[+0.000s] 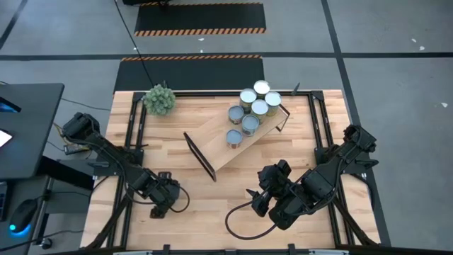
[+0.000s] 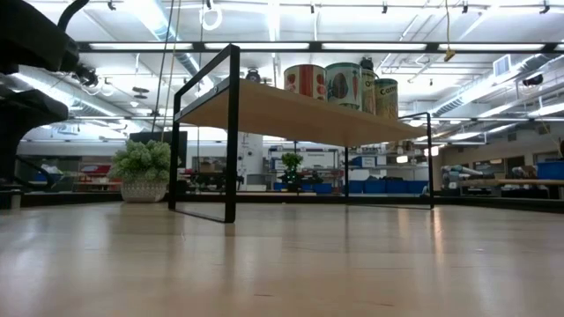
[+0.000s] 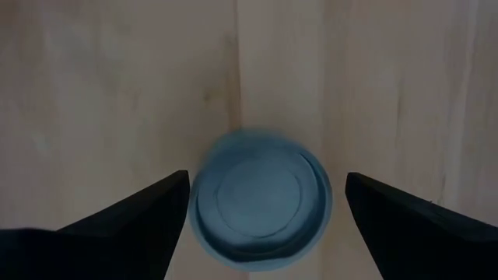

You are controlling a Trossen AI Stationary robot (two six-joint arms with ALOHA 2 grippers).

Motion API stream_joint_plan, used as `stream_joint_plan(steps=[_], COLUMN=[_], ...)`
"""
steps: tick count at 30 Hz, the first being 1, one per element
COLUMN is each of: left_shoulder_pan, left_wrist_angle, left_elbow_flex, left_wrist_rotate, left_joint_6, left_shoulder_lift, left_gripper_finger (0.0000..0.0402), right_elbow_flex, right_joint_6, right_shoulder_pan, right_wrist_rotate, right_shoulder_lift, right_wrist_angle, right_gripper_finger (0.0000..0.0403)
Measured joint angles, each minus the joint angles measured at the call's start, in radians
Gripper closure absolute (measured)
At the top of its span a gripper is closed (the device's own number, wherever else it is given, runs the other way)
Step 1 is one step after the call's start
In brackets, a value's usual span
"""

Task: Pick and place cans onto a shelf
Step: Put the blue tuna can on the shelf

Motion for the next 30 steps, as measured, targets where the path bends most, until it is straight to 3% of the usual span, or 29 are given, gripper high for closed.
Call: stream_joint_plan(steps=[12, 19, 30], left_shoulder_pan=[-0.002, -0.022, -0.017], left_wrist_angle=[-0.015, -0.065, -0.098], left_elbow_flex=[0.000, 0.000, 0.000], left_wrist_rotate=[0.088, 0.002, -0.025], left_joint_6=[0.053, 0.071, 0.085], left_shoulder_lift=[0.000, 0.000, 0.000], left_gripper_finger=[0.0048, 0.0048, 0.0057], right_elbow_flex=[0.000, 0.000, 0.000], right_joint_6=[-0.005, -0.005, -0.004], right_shoulder_pan=[0.000, 0.000, 0.000], right_wrist_rotate=[0.000, 0.000, 0.000], right_shoulder_lift=[0.000, 0.000, 0.000], right_wrist_angle=[0.000, 0.000, 0.000], right_gripper_finger=[0.0055, 0.0055, 0.0055])
